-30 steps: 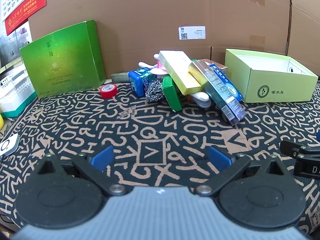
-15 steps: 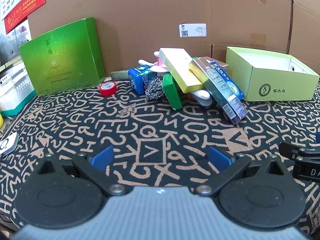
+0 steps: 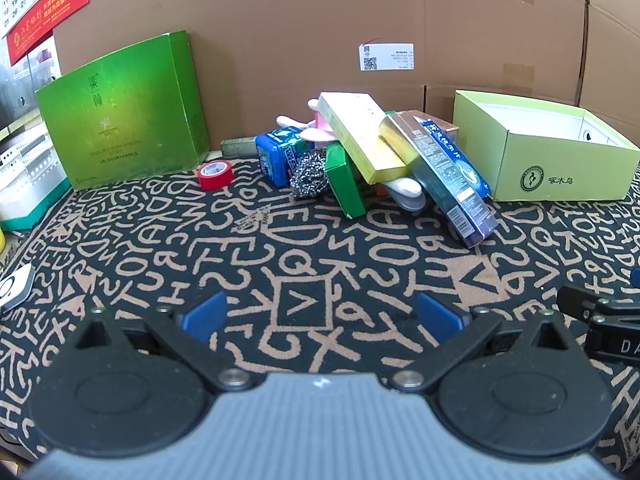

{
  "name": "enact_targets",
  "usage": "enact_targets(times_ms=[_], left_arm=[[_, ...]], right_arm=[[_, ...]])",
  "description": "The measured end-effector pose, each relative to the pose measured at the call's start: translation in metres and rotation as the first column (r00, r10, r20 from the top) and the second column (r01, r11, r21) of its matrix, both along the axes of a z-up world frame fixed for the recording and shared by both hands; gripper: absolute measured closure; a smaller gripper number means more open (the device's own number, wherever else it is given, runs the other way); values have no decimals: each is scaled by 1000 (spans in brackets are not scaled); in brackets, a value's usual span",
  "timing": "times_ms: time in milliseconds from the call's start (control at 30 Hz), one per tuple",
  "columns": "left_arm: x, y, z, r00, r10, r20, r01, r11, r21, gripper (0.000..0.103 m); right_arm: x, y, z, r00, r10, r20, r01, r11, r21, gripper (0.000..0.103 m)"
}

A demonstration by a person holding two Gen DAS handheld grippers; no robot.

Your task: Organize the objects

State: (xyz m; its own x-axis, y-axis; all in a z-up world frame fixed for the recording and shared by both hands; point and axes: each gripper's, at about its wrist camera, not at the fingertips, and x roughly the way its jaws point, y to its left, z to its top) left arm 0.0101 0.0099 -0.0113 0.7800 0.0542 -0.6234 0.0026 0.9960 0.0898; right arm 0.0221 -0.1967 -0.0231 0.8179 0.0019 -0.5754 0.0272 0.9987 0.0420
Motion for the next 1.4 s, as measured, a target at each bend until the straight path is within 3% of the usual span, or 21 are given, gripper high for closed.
enact_targets(times_ms=[300,433,533,667,800,867,1067,1167,1267,1333,1400], left_arm=[[14,6,-2,999,-51,-3,51,998,-46,0],[29,18,4,996,-91,0,90,990,-110,0],[43,28,11,993,-121,6,120,980,-156,0],[63,36,24,989,-139,60,147,974,-174,0],[96,33,33,985,-140,96,156,971,-183,0],[117,28,36,986,-142,92,157,969,-189,0],[179,10,33,987,-136,88,150,973,-174,3],[204,4,28,988,-145,44,151,970,-190,14],[213,-4,25,985,-169,18,169,966,-197,42],[209,-12,22,982,-190,20,190,967,-170,66],[200,-19,20,975,-223,18,223,960,-168,71]], right_arm=[[11,0,-4,999,36,8,-36,999,7,0],[24,5,0,979,164,121,-166,986,0,0],[57,15,1,950,285,126,-287,958,-5,1],[101,32,-5,923,377,79,-375,926,-38,16],[127,42,-12,914,400,61,-398,916,-45,31],[128,39,-13,914,401,61,-399,916,-36,53],[98,27,-8,919,389,65,-389,921,-3,56],[76,17,-7,923,378,69,-379,925,14,56],[58,11,-7,924,376,68,-378,925,25,56],[47,8,-8,928,366,71,-368,929,22,56],[41,7,-8,931,356,74,-358,934,12,56]])
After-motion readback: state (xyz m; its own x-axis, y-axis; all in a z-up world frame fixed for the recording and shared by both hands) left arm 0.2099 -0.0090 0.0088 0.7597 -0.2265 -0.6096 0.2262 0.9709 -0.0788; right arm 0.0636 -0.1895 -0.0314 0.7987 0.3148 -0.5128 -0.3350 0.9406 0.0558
